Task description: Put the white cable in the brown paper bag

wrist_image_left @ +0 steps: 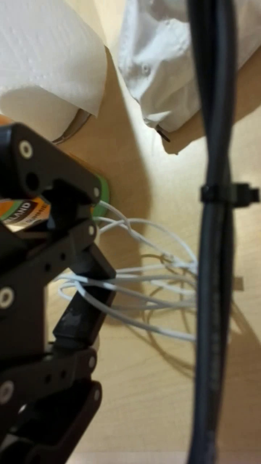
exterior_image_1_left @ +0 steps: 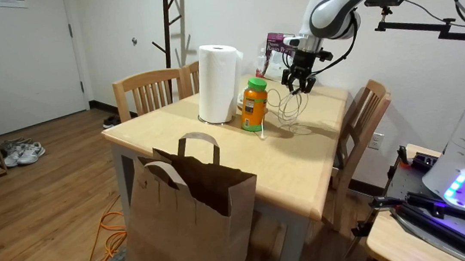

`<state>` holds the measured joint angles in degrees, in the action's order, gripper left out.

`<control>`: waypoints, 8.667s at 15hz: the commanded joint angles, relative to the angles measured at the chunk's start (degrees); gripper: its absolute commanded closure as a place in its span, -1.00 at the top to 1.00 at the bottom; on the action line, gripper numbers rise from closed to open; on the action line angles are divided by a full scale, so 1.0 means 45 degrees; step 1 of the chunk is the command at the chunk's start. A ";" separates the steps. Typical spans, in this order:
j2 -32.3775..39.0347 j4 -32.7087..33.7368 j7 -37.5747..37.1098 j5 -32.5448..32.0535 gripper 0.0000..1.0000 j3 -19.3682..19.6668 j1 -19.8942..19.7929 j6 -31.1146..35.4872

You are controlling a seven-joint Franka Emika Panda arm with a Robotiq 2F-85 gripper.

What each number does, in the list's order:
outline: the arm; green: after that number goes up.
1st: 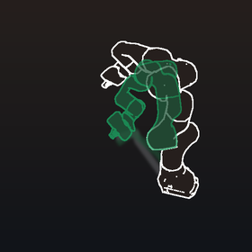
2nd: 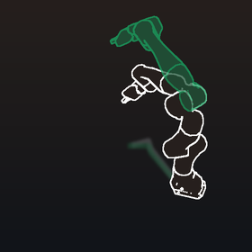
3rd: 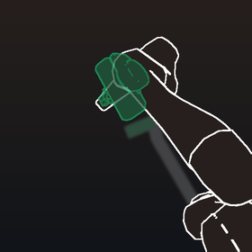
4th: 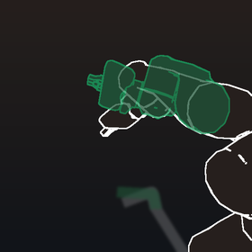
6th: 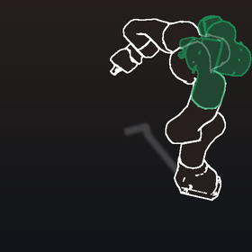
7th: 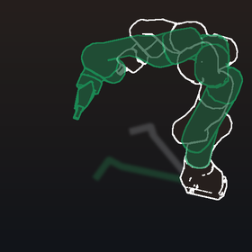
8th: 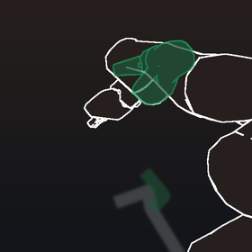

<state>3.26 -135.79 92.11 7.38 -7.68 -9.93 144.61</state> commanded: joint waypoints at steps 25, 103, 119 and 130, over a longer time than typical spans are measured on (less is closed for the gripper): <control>-0.2644 0.1100 0.4005 -0.0275 -0.91 0.0668 0.4950 -0.1703; 0.3551 1.1856 0.9855 -0.6144 -0.93 -0.2927 0.8898 -0.2241; 0.1228 0.7916 0.6192 -0.5848 -0.93 -0.2838 0.8022 -0.1798; 0.0729 0.8099 0.4776 -0.6297 -0.93 -0.2912 0.8013 -0.2046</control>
<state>8.37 -99.22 117.45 -19.91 -19.77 26.73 135.61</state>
